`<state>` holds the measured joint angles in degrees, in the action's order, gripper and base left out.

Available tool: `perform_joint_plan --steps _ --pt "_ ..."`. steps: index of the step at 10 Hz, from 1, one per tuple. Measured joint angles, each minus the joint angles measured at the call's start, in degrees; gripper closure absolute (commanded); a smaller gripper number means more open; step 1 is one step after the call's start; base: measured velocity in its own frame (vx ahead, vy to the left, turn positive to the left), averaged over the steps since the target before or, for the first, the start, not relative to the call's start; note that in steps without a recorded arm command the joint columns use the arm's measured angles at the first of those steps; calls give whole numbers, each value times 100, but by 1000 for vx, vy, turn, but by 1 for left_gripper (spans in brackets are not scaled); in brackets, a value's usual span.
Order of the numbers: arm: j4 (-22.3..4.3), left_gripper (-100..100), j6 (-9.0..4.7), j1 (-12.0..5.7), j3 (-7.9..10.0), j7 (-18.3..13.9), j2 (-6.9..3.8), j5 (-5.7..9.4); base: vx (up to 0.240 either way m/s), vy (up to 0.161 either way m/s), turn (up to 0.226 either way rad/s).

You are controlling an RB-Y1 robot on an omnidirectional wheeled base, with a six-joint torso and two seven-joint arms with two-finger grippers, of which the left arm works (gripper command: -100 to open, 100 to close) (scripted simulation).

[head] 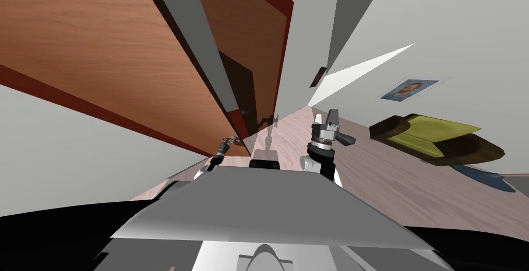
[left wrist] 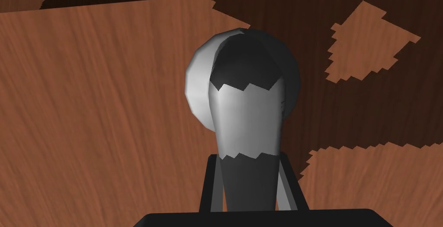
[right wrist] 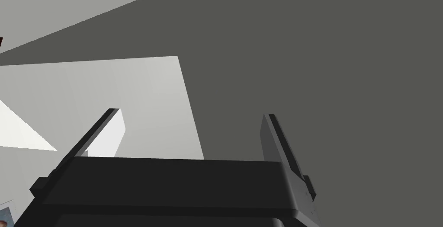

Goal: Pull the door open

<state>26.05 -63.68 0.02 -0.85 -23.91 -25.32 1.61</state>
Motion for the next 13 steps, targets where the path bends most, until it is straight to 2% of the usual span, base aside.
perform_joint_plan --steps 1,3,6,7,9,11,12,13 --pt "130 100 -44 136 -48 -54 -35 -33 -162 59 -64" --pt "-118 100 -300 110 -137 -145 -84 -96 -107 29 -34" --pt "-147 100 -401 158 -140 -186 -148 -98 -202 74 -191" --pt "-243 100 -498 128 -162 -209 -159 -112 -242 104 -183" --pt "-172 100 -600 241 -199 -258 -205 -135 -251 79 -195" --pt "-291 100 -767 291 -243 -310 -243 -163 -220 88 -177" --pt "-240 100 -806 366 -263 -335 -262 -175 -197 86 -141" --pt "-299 100 -876 361 -283 -349 -263 -188 -93 39 -30"
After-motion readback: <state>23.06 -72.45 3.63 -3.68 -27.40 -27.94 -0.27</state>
